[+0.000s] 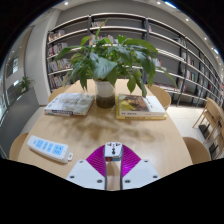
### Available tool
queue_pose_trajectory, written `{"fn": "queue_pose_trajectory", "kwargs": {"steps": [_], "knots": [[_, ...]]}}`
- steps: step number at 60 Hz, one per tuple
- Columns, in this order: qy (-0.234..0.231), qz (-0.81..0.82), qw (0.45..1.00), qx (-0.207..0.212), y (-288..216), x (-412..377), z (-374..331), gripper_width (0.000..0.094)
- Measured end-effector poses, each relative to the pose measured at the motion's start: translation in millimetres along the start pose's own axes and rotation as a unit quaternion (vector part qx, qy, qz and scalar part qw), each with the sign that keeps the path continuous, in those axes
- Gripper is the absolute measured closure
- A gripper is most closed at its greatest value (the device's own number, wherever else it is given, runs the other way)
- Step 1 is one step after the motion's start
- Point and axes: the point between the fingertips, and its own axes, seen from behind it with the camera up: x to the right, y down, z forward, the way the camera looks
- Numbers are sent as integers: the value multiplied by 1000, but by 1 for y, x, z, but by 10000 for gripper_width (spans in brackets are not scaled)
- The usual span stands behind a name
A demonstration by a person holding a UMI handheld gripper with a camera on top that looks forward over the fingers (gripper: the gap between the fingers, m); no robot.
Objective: Unplug charger
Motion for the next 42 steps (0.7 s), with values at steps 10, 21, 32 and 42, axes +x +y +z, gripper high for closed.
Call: {"fn": "queue_pose_trajectory", "kwargs": {"steps": [10,21,32,42], "knots": [[-16,-14,1000,-23,22,-8,11,718],[24,11,1000,-3,-8,7,-9,338],[43,16,995,86,-99,7,-102,125],[32,8,989,145,-127,-16,-199,124]]}}
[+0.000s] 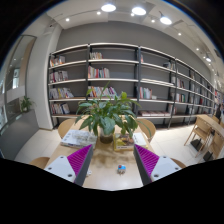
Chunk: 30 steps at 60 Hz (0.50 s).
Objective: Unplug charger
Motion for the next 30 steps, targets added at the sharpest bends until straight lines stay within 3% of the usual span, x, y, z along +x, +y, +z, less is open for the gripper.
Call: {"fn": "queue_pose_trajectory", "kwargs": {"steps": [5,30], "knots": [[-8,13,1000,9,1,-9,-42,125],[-14,-10,997,-75,111,-32,-183,126]]}}
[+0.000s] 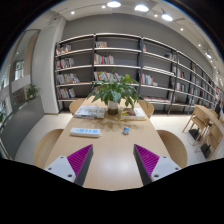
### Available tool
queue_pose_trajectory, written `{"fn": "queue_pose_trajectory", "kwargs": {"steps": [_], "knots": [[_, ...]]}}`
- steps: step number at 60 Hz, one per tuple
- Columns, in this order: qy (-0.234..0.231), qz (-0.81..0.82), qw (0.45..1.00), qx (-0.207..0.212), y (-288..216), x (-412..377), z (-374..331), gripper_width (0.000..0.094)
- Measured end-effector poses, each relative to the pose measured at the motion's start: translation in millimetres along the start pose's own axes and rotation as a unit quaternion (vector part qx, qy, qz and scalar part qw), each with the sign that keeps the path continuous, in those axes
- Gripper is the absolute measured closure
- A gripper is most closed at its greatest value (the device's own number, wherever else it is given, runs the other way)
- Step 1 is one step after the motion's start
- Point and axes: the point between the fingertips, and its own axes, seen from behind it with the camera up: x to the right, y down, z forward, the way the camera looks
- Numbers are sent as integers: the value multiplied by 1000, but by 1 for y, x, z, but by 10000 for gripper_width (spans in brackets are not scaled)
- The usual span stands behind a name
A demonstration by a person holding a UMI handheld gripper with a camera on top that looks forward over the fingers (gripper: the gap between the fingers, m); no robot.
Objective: Unplug charger
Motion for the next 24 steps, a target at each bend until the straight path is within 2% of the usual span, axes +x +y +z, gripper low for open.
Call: {"fn": "queue_pose_trajectory", "kwargs": {"steps": [8,24], "knots": [[1,-9,1000,-11,16,-1,-18,127],[-12,2,1000,-6,20,-7,-33,128]]}}
